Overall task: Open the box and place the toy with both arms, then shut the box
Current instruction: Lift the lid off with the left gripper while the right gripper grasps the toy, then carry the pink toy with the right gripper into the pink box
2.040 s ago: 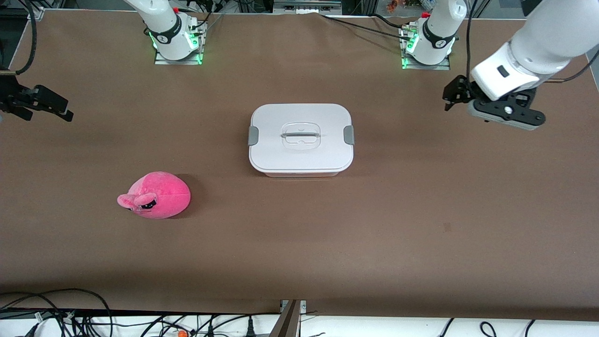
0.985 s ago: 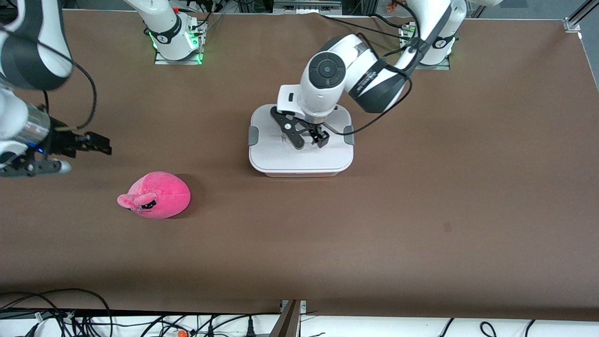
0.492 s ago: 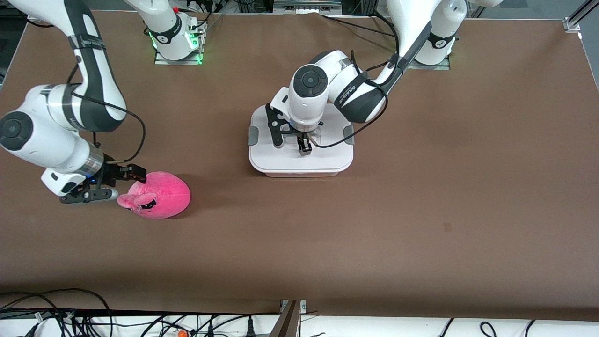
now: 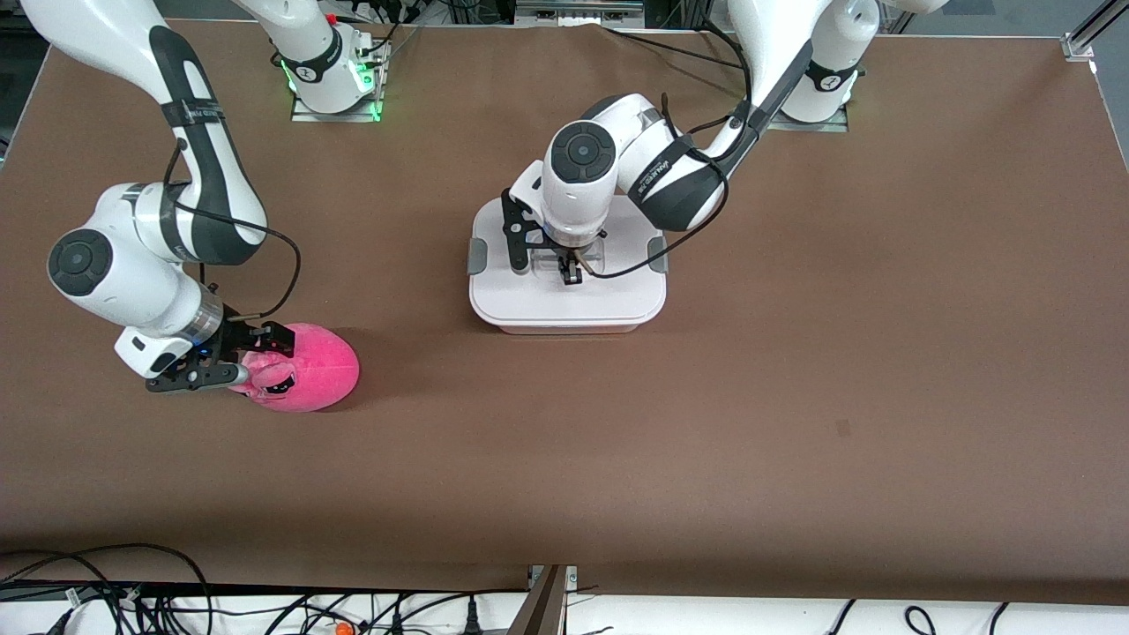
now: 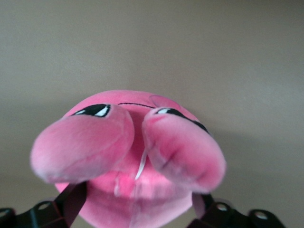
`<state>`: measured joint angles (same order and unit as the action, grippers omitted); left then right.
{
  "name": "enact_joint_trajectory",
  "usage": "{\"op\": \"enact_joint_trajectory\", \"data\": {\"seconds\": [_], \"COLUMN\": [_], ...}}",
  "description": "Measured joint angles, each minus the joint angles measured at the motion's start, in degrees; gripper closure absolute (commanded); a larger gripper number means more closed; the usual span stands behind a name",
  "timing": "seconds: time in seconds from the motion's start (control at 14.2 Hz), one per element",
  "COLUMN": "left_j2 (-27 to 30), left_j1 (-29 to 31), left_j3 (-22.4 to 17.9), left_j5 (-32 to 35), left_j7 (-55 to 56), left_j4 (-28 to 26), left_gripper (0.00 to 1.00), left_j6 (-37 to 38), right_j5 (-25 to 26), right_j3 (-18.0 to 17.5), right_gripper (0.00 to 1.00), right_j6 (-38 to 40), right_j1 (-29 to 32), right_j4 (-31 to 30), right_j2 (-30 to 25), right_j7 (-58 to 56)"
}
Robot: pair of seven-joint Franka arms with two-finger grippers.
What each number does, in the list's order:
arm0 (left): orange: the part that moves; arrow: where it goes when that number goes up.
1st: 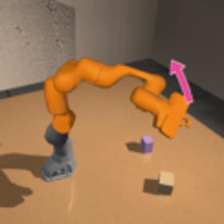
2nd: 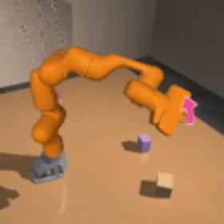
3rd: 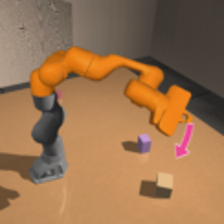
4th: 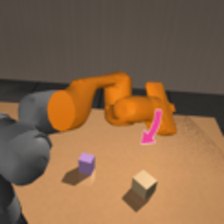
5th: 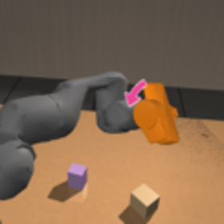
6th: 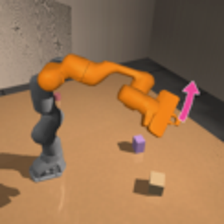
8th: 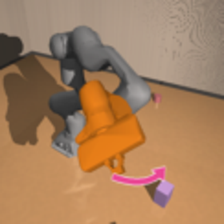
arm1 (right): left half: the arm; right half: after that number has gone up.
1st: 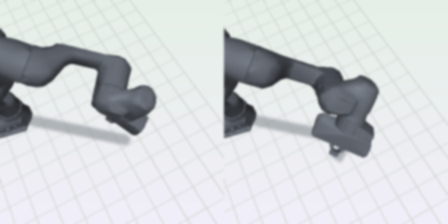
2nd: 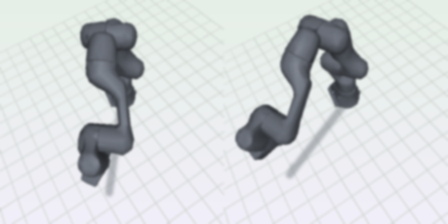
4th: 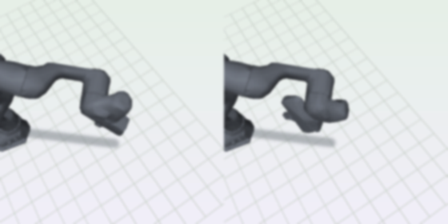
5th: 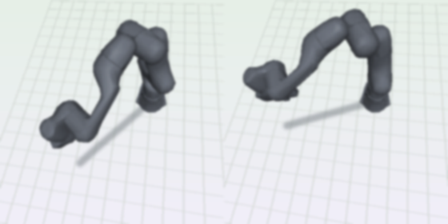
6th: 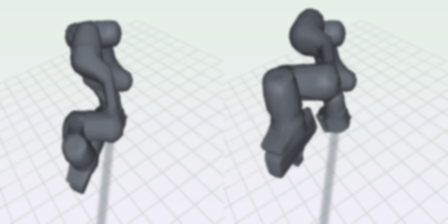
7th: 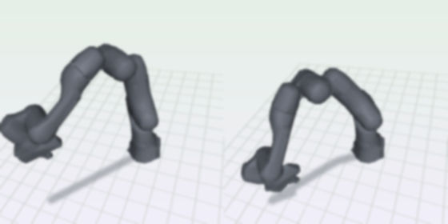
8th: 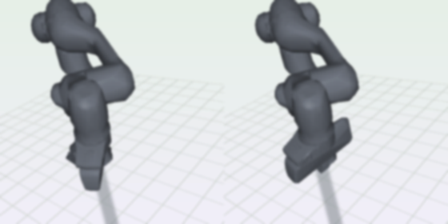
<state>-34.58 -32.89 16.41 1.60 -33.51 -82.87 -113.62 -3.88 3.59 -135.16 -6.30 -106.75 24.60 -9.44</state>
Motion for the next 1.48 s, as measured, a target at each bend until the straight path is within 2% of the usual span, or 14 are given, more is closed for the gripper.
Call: {"op": "enact_joint_trajectory", "data": {"seconds": [0.21,0.28,0.49,0.7,0.91,1.13,1.27,1.48], "left_j2": [1.07,1.73,4.33,8.93,15.51,20.19,21.33,21.17], "left_j1": [-0.02,-0.02,0.03,2.15,9.53,16.80,21.68,29.00], "left_j3": [1.21,1.40,1.51,1.08,0.86,0.66,0.39,0.10], "left_j5": [0.00,0.00,0.00,0.00,0.08,0.25,0.39,3.09], "left_j7": [-0.03,-0.03,-0.02,0.30,0.10,-3.72,-9.67,-18.07], "left_j4": [0.96,1.09,1.66,2.56,3.13,3.18,3.92,4.83], "left_gripper": [1.00,1.00,1.00,1.00,1.00,1.00,1.00,1.00], "left_j6": [3.19,3.92,7.04,17.87,29.01,37.23,40.21,42.33], "right_j5": [0.00,0.00,0.00,0.00,0.00,0.01,0.02,0.05], "right_j3": [-0.03,-0.03,-0.03,-0.01,0.04,-0.70,-3.70,-10.54], "right_gripper": [0.88,1.00,1.00,1.00,1.00,1.00,1.00,1.00], "right_j6": [-0.89,-0.94,-0.95,-0.54,3.75,11.84,15.89,22.69], "right_j1": [0.00,0.00,0.02,0.07,0.15,0.09,0.03,-0.45], "right_j4": [-0.02,0.01,0.40,1.23,4.15,8.87,11.62,15.18], "right_j2": [0.79,0.75,0.69,0.49,0.19,-0.62,-1.60,-4.22], "right_j7": [-0.57,-0.74,-1.31,-5.42,-7.24,-9.06,-13.16,-18.41]}}
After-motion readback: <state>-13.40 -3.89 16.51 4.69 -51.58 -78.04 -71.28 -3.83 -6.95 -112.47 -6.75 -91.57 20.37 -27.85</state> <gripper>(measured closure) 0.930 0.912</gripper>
